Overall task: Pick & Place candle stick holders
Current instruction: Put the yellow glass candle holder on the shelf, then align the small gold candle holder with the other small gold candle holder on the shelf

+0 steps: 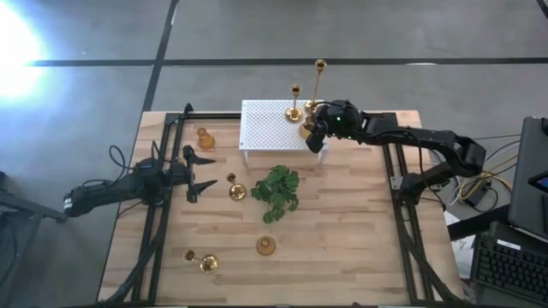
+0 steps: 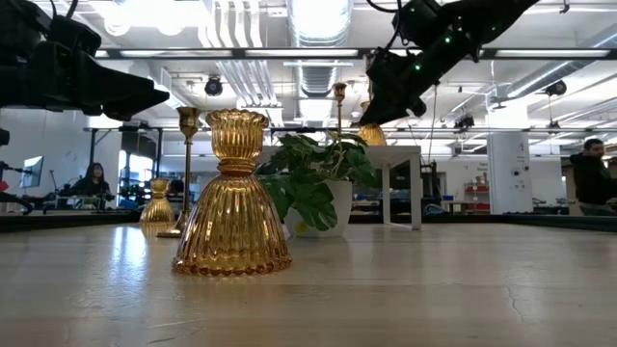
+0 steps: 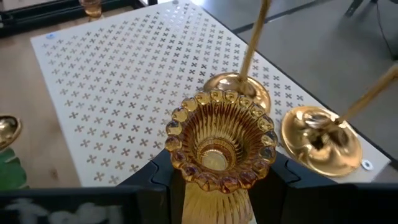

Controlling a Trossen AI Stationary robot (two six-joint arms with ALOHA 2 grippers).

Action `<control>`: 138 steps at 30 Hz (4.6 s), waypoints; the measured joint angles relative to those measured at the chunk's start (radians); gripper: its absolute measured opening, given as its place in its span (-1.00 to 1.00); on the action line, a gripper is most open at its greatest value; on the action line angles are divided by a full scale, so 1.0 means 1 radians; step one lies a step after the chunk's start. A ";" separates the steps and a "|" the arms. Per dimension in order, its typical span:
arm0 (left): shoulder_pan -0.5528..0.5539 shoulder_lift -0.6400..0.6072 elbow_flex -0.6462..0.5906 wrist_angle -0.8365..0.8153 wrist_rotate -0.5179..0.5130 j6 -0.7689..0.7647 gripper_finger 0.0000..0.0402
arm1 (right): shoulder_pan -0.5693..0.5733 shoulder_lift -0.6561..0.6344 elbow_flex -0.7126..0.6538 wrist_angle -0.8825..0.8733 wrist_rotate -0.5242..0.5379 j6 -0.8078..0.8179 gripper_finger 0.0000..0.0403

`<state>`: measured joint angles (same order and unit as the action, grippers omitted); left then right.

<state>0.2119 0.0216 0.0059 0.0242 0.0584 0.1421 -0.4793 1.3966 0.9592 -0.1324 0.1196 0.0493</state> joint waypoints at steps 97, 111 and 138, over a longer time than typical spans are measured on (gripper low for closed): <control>0.000 0.000 0.000 0.001 0.000 0.000 0.59 | -0.012 -0.253 -0.019 -0.151 -0.039 0.005 0.64; 0.000 0.000 0.000 0.001 0.000 0.000 0.59 | 0.250 -0.488 -0.046 -0.457 -0.120 0.206 0.62; 0.000 0.000 0.000 0.000 0.000 0.000 0.59 | 0.768 -0.392 -0.265 -0.241 0.097 0.521 -0.15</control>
<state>0.2117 0.0216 0.0059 0.0242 0.0582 0.1421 0.2891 1.0047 0.6944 -0.3738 0.2171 0.5701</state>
